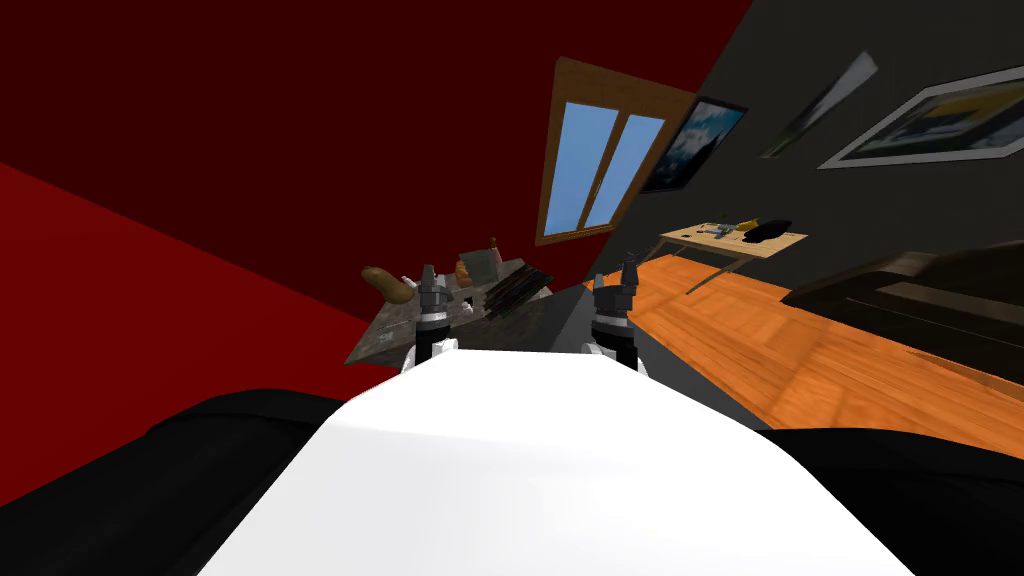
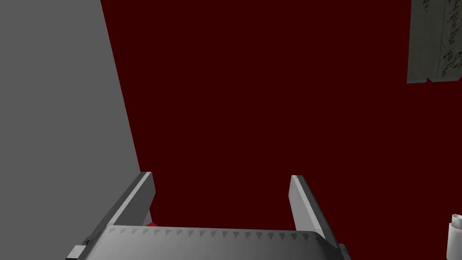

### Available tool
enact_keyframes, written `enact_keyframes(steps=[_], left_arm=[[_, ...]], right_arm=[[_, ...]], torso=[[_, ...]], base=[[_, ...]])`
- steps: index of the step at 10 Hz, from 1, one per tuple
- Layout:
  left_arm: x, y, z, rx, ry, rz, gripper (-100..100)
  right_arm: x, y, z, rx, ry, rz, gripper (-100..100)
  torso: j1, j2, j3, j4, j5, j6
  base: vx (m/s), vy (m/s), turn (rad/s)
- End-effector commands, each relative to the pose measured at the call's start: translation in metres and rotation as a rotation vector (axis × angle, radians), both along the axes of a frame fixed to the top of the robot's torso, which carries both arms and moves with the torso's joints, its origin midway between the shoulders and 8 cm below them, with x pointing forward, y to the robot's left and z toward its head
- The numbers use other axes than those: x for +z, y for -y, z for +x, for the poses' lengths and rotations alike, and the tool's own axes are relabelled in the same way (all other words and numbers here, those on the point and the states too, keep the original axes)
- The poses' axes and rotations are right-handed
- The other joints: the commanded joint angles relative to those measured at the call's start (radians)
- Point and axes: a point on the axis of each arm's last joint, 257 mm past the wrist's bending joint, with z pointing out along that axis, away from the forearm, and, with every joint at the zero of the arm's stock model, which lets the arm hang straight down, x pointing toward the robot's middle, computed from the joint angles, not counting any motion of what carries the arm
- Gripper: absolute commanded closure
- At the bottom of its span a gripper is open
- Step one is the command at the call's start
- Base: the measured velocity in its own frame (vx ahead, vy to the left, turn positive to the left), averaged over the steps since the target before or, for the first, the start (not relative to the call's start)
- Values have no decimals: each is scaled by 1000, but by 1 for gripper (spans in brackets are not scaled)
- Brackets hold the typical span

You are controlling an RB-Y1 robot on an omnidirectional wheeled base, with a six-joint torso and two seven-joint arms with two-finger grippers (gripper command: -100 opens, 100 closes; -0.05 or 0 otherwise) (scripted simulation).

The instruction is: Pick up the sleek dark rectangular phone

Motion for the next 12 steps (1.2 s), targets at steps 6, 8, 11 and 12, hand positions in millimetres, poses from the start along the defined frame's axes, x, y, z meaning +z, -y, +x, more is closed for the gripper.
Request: enact_keyframes(steps=[6, 8, 11, 12], left_arm=[[-15, -5, 9, -33, -95, 148, -100], [-19, -8, 12, -42, -123, 189, -100], [-30, -17, 18, -44, -184, 248, -100], [-30, -16, 18, -47, -185, 255, -100]], right_arm=[[0, 0, 0, 0, 0, 0, 0], [0, 0, 0, 0, 0, 0, 0], [0, 0, 0, 0, 0, 0, 0], [0, 0, 0, 0, 0, 0, 0]], torso=[[-5, 0, 0, 0, -1, 0], [-4, 0, 0, 0, -1, 0], [-3, 1, 0, 0, -1, 0], [-3, 0, 0, 0, -1, 0]], base=[[-2, -59, -120], [-4, -58, -79], [-2, -51, -127], [2, -35, -81]])
